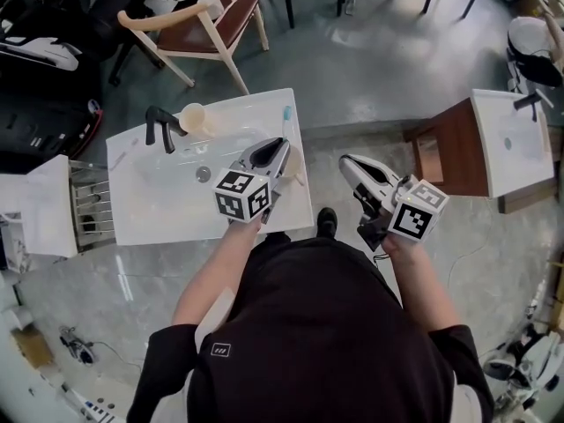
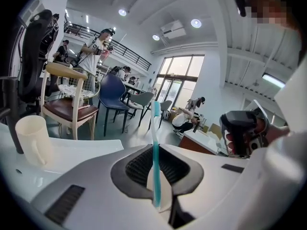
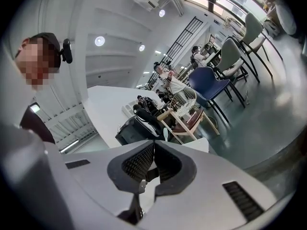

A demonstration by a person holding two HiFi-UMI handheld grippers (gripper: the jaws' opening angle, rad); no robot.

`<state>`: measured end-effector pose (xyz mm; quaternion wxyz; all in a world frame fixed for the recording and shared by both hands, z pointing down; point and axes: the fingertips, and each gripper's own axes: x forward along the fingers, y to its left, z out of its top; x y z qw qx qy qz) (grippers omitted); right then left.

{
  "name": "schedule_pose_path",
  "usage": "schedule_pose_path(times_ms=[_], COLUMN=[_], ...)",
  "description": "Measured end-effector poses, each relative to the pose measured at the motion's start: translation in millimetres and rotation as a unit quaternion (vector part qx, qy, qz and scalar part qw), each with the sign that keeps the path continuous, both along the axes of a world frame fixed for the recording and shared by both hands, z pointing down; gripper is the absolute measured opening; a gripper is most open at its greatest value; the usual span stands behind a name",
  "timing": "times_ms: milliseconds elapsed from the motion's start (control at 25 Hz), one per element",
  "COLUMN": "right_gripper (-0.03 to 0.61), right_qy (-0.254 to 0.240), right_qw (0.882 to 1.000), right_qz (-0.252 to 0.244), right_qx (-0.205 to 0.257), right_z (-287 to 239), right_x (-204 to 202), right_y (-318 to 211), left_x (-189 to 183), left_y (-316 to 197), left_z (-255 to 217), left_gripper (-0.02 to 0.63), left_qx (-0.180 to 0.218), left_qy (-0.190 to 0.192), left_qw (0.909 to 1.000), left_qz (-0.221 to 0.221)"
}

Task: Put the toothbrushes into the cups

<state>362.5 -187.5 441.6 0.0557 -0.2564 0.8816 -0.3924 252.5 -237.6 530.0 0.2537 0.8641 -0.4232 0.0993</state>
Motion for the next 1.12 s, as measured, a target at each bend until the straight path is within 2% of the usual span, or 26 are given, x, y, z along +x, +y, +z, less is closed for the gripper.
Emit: schedule_pose_path(times_ms=[280, 560, 840, 1000, 1120], right_gripper=[0.028, 0.028, 0.028, 0.028, 0.028], right_qy=[-0.009, -0.023, -0.035, -0.033, -0.016], right_qw=[1.0, 1.0, 0.999, 0.999, 0.998], right_qz=[-0.009, -0.017, -0.026, -0.039, -0.057], right_qx=[-0.001, -0.009, -0.013, -0.009, 0.008], right_z=[-1, -2, -6, -8, -11], right_x=[-13, -19, -23, -26, -32], right_y=[-2, -3, -5, -7, -8], left_x=[5, -3, -18, -24, -34], left_y=[17, 19, 14, 14, 15], left_z=[16, 17, 1, -13, -39], left_gripper=[0.046, 0.068, 0.121, 0.121, 0.103], left_qx=[-0.017, -0.018, 0.004, 0.021, 0.056], left_qy=[-0.05, -0.066, -0.065, -0.065, -0.061], left_qw=[0.9983, 0.9976, 0.9976, 0.9968, 0.9942], left_qz=[0.025, 0.008, -0.021, -0.042, -0.069])
